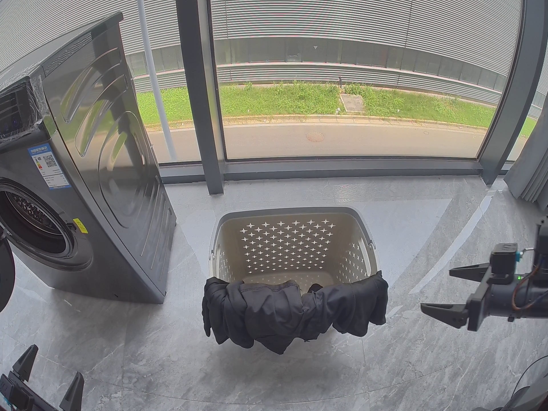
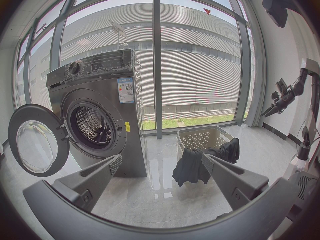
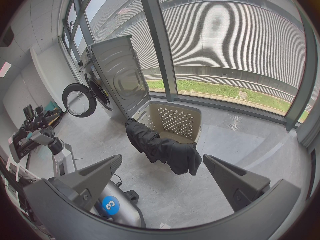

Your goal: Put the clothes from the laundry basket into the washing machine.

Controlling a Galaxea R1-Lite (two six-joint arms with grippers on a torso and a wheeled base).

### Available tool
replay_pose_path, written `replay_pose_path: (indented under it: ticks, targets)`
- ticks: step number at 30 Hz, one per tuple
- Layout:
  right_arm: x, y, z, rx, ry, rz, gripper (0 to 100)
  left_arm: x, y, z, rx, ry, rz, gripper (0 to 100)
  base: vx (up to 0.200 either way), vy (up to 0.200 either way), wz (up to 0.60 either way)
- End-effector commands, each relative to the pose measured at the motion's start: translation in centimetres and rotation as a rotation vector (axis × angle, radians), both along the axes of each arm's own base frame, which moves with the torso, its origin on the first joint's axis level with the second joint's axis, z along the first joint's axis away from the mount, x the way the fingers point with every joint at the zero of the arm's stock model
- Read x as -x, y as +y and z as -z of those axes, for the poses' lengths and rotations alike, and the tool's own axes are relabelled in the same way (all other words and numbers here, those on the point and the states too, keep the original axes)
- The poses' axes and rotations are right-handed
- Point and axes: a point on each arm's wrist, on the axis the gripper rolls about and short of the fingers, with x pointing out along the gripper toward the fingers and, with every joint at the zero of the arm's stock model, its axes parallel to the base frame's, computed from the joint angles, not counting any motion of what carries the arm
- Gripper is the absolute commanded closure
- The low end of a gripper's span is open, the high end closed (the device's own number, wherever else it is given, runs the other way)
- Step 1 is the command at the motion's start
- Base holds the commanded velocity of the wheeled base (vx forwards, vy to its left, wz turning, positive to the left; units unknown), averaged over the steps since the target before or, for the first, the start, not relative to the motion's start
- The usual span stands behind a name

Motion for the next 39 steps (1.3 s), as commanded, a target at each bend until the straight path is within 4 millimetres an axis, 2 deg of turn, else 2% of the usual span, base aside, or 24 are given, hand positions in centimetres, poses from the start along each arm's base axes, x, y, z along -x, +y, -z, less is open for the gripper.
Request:
replay_pose_path:
  ticks: [1, 7, 14, 19, 22, 27, 34, 39]
  targets:
    - [-4.5, 3.2, 4.0, 0.065, 0.109, -0.054, 0, 0.0, 0.0, 0.5, 0.002, 0.0, 0.002, 0, 0.0, 0.0, 0.0]
    - [-7.0, 4.2, 7.3, 0.128, 0.154, -0.084, 0, 0.0, 0.0, 0.5, 0.005, 0.0, 0.002, 0, 0.0, 0.0, 0.0]
    - [-8.8, 5.5, 9.9, 0.224, 0.179, -0.094, 0, 0.0, 0.0, 0.5, 0.005, 0.0, 0.002, 0, 0.0, 0.0, 0.0]
    - [-10.6, 6.7, 10.2, 0.266, 0.141, -0.1, 0, 0.0, 0.0, 0.5, 0.007, 0.0, 0.002, 0, 0.0, 0.0, 0.0]
    - [-12.0, 6.8, 9.9, 0.323, 0.083, -0.076, 0, 0.0, 0.0, 0.5, 0.007, 0.0, 0.002, 0, 0.0, 0.0, 0.0]
    - [-13.0, 7.4, 9.4, 0.328, 0.045, -0.073, 0, 0.0, 0.0, 0.5, 0.007, 0.0, 0.002, 0, 0.0, 0.0, 0.0]
    - [-14.6, 8.3, 11.5, 0.335, 0.074, -0.086, 0, 0.0, 0.0, 0.5, 0.005, 0.0, 0.002, 0, 0.0, 0.0, 0.0]
    - [-15.9, 9.0, 12.2, 0.33, 0.069, -0.09, 0, 0.0, 0.0, 0.5, 0.005, 0.0, 0.002, 0, 0.0, 0.0, 0.0]
